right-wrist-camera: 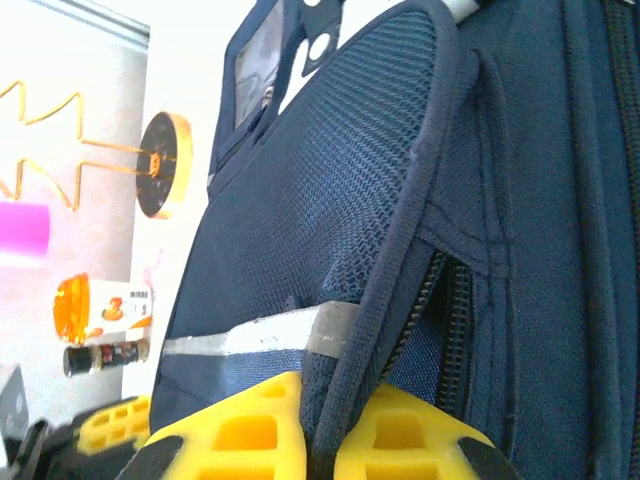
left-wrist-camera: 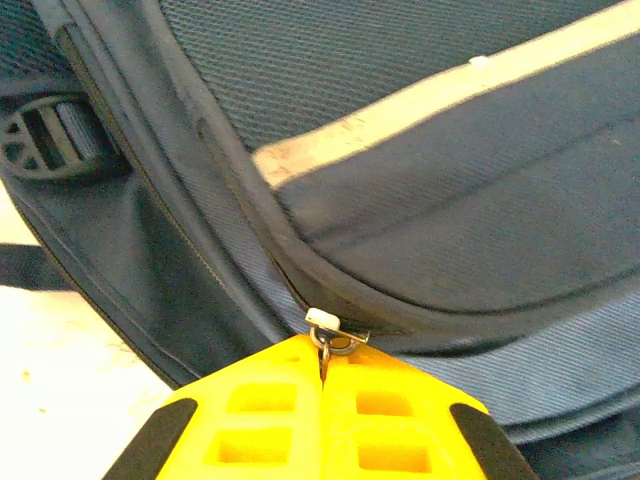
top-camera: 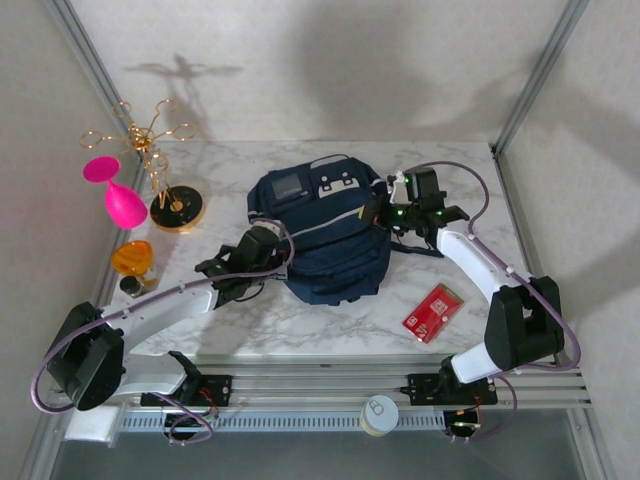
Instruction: Pack the student bag
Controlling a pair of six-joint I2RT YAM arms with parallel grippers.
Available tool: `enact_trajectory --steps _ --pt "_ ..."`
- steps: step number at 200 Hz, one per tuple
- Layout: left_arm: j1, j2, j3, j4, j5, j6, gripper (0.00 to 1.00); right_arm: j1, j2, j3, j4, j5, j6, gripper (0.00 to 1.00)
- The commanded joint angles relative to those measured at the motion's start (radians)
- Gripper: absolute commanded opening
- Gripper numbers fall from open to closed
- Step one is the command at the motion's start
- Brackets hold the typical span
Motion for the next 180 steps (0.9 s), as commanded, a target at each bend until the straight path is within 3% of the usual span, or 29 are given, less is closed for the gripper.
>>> enact_trajectory --steps 1,64,84,122,145,152,156,166,180 --pt "0.090 0.052 0.023 -0.106 -0.150 0.044 0.00 -0.063 -0.005 0.052 0.058 -0.029 -0.131 0.00" --pt "0.228 0.138 0.083 0.127 -0.098 0.170 0.00 -0.072 0.049 0.003 0.044 -0.047 -0.209 0.00" --pt "0.226 0.183 0.122 0.142 -0.020 0.178 0.00 -0.070 0.075 -0.003 0.114 -0.097 -0.189 0.00" --pt "0.185 0.171 0.085 0.127 0.039 0.125 0.00 -0.078 0.154 0.110 0.079 -0.035 -0.246 0.00" --pt "0.162 0.138 0.060 0.104 -0.030 0.112 0.00 -0.089 0.152 0.122 0.131 -0.072 -0.218 0.01" --pt "0.167 0.124 0.047 0.102 -0.035 0.106 0.00 -0.088 0.151 0.123 0.137 -0.101 -0.209 0.05" --pt "0.170 0.116 0.042 0.100 -0.030 0.106 0.06 -0.086 0.151 0.125 0.129 -0.111 -0.206 0.08" --pt "0.170 0.091 0.033 0.089 -0.008 0.101 0.20 -0.087 0.140 0.127 0.082 -0.108 -0.214 0.25" --pt "0.157 0.059 0.020 0.082 0.042 0.071 0.27 -0.088 0.082 0.080 0.046 -0.078 -0.221 0.43"
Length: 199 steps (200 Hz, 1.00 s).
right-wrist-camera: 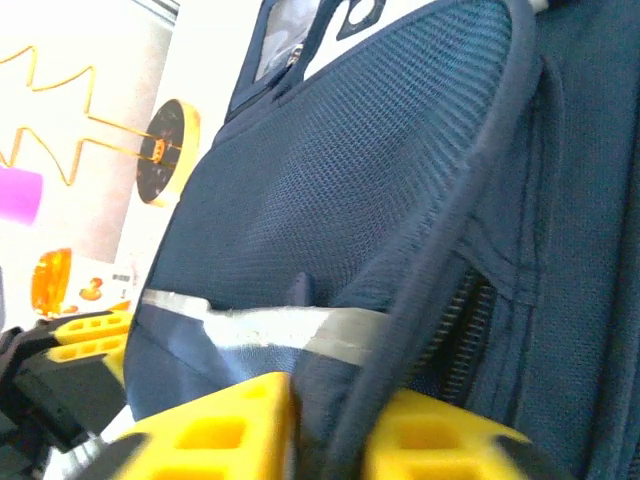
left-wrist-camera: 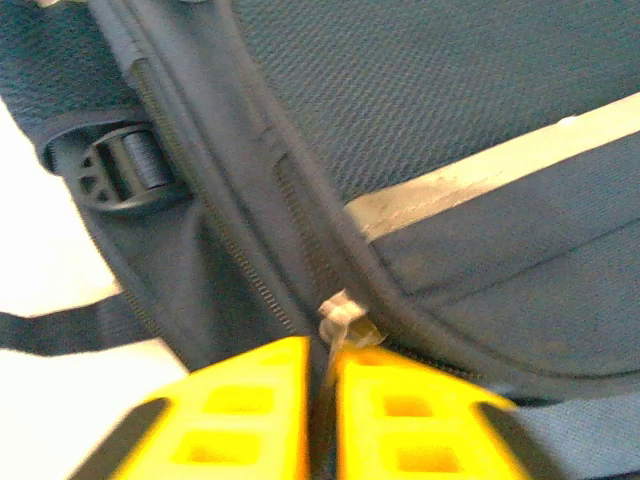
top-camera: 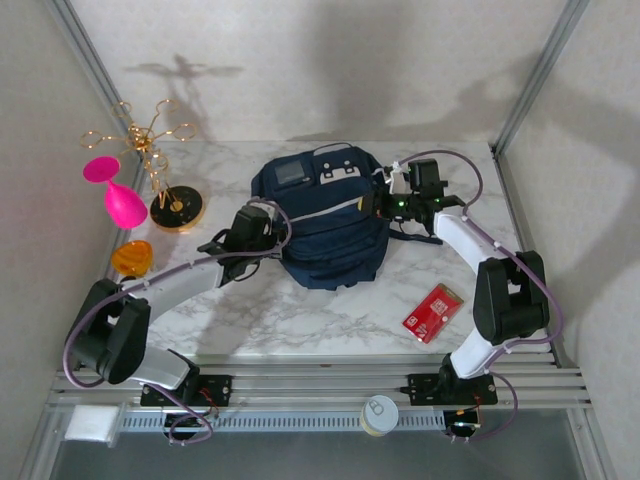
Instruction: Pack the student bag
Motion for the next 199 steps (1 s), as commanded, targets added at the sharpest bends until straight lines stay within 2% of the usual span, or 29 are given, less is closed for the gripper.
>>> enact_trajectory --steps 1,21,40,61,83,105,141,174,199 --pt "0.002 -0.076 -0.031 -0.054 -0.026 -0.053 0.27 -0.027 -0.080 -0.011 -0.019 0.029 -0.032 0.44" --pt "-0.073 -0.128 -0.036 -0.079 0.003 -0.136 0.33 -0.033 -0.231 -0.145 -0.028 0.061 -0.006 0.59" --pt "-0.197 -0.177 -0.047 -0.062 -0.031 -0.254 0.43 -0.059 -0.363 -0.228 -0.134 0.229 0.054 0.71" --pt "-0.341 -0.179 -0.067 0.060 -0.031 -0.364 0.47 -0.129 -0.511 -0.330 -0.233 0.358 0.146 0.78" --pt "-0.465 -0.083 -0.022 0.147 -0.041 -0.416 0.52 -0.224 -0.642 -0.399 -0.344 0.495 0.206 0.86" --pt "-0.552 0.083 0.094 0.153 -0.037 -0.407 0.55 -0.309 -0.755 -0.512 -0.367 0.532 0.247 0.97" --pt "-0.624 0.289 0.230 0.230 -0.012 -0.417 0.59 -0.365 -0.842 -0.666 -0.317 0.529 0.304 0.99" --pt "-0.630 0.403 0.270 0.320 0.010 -0.464 0.59 -0.368 -0.783 -0.678 -0.297 0.533 0.341 0.99" --pt "-0.629 0.452 0.300 0.330 -0.013 -0.487 0.59 -0.368 -0.726 -0.687 -0.266 0.614 0.340 0.99"
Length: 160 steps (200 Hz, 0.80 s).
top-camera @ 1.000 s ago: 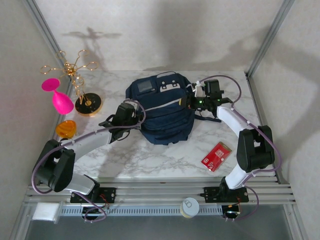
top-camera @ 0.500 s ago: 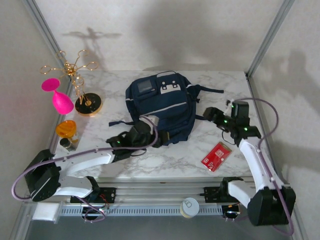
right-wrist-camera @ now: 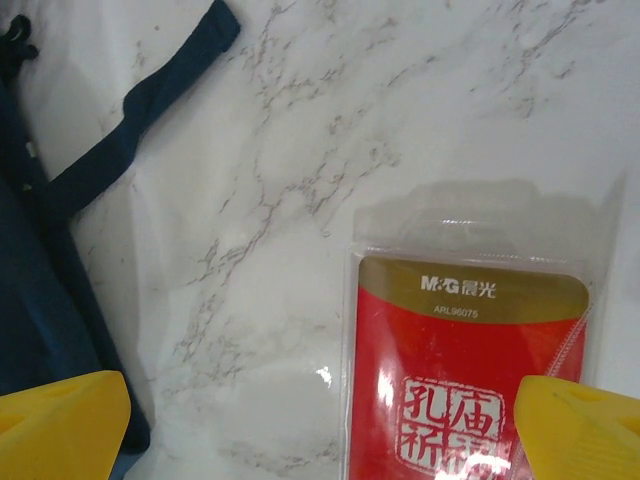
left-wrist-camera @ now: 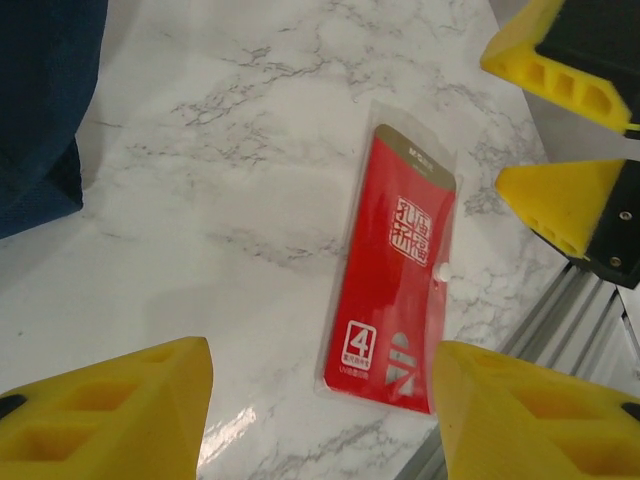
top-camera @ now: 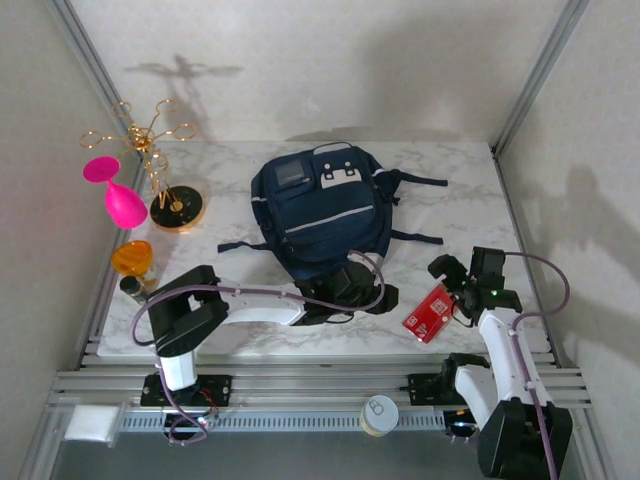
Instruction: Pack the student bag
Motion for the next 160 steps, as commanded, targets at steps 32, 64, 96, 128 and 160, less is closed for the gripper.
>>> enact_trajectory --steps 32,64,96,128,160 --pt "0.001 0.071 0.062 0.060 -0.018 -0.075 0.58 -0.007 0.109 -0.039 0.033 0.178 0.037 0.99" --pt "0.006 0.073 0.048 0.060 -0.029 -0.084 0.58 -0.001 0.126 -0.089 0.081 0.141 0.062 0.99" --pt "0.012 0.052 0.024 0.056 -0.058 -0.081 0.58 0.045 0.156 -0.110 0.119 0.089 0.086 0.99" --pt "0.030 0.028 -0.002 0.048 -0.064 -0.084 0.58 0.128 0.191 -0.101 0.213 -0.002 0.124 0.99" --pt "0.039 0.049 -0.009 0.052 -0.065 -0.092 0.57 0.256 0.272 -0.016 0.242 -0.045 0.182 0.99"
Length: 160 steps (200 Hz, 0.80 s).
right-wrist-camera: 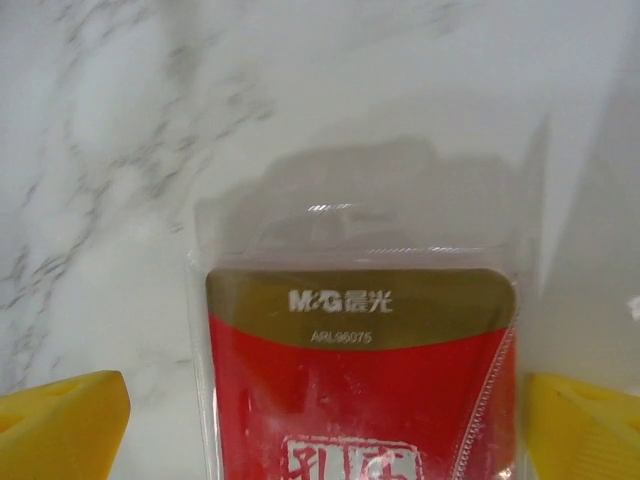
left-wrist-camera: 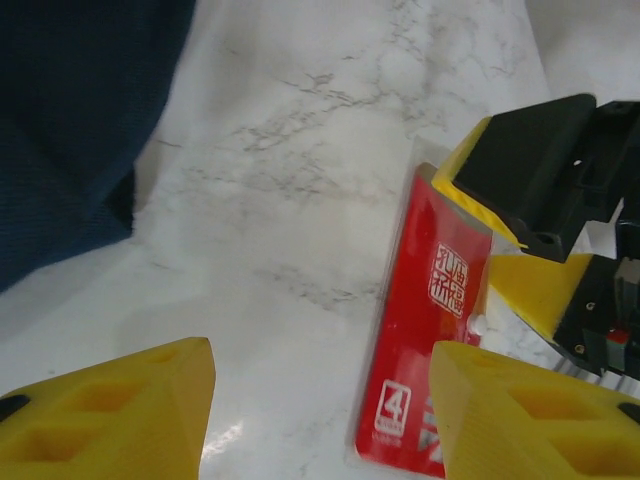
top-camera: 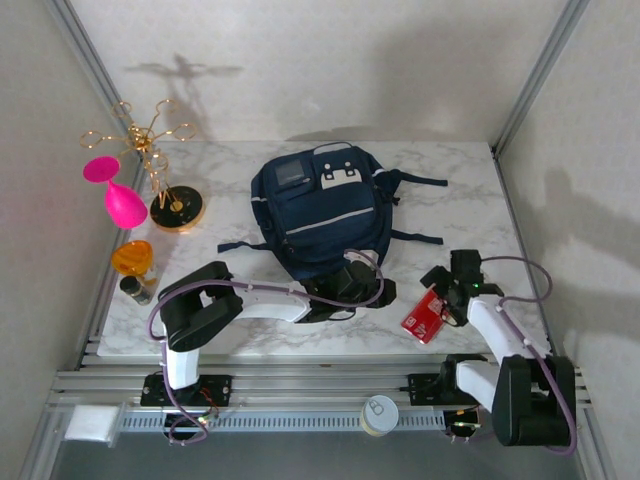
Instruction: Pack the student bag
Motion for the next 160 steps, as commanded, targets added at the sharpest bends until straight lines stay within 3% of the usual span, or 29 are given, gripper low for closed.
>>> enact_trajectory --steps 1,47,90,160 --pt "0.009 -0.010 -0.012 0.011 -0.024 -0.020 0.57 0.094 0.060 0.046 0.121 -0.195 0.089 0.99" --pt "0.007 0.006 -0.027 0.019 -0.002 -0.074 0.54 0.102 0.065 0.114 0.061 -0.253 0.053 0.99" --pt "-0.016 0.062 0.013 0.052 0.021 -0.130 0.45 -0.035 -0.014 0.092 -0.094 -0.235 -0.067 0.99" --pt "-0.002 0.231 0.165 0.097 0.130 -0.118 0.20 -0.031 -0.122 -0.032 -0.112 -0.282 -0.065 0.84"
